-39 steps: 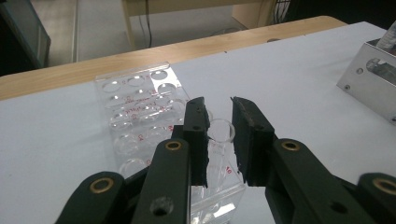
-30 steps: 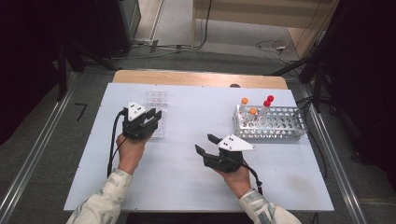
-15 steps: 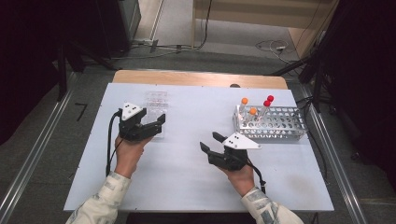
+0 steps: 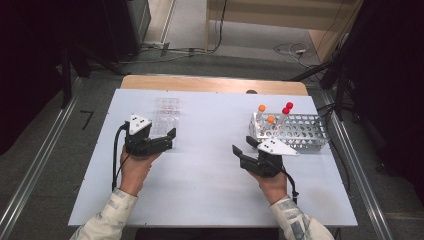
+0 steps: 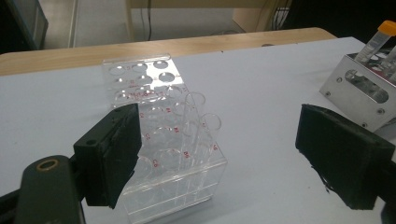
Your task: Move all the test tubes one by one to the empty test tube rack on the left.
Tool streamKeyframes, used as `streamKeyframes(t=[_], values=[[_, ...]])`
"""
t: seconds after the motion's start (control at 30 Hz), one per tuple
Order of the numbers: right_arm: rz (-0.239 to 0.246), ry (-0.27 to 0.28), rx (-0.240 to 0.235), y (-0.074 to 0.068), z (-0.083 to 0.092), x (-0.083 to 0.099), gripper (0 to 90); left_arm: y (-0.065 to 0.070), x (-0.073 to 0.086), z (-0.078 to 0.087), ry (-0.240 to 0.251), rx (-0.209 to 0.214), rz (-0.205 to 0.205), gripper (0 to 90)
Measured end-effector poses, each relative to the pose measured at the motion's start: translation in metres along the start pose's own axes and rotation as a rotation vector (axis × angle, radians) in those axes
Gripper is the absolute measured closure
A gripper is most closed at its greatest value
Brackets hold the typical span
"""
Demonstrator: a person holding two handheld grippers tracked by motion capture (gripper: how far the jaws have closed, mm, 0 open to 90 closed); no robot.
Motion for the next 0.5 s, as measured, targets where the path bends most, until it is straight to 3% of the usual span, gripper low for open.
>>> streamKeyframes(t=[0.4, 0.5], values=[[-0.027, 0.024, 0.132, 0.045, 0.011, -0.004, 37.7, 0.0, 0.0, 0.001, 0.005, 0.0, 0.001, 14.5], [-0.023, 0.021, 0.166, 0.054, 0.011, -0.004, 34.1, 0.001, 0.001, 0.001, 0.003, -0.001, 0.001, 14.5]])
Point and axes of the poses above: each handheld gripper's, and its own axes: z roughly backward along the jaws, x roughly out of its underside, y roughly to its right, the point moved 3 cm from there along -z, roughly forward along the jaws, and after that the axes turned 10 degrees about y, right-handed, at the moved point
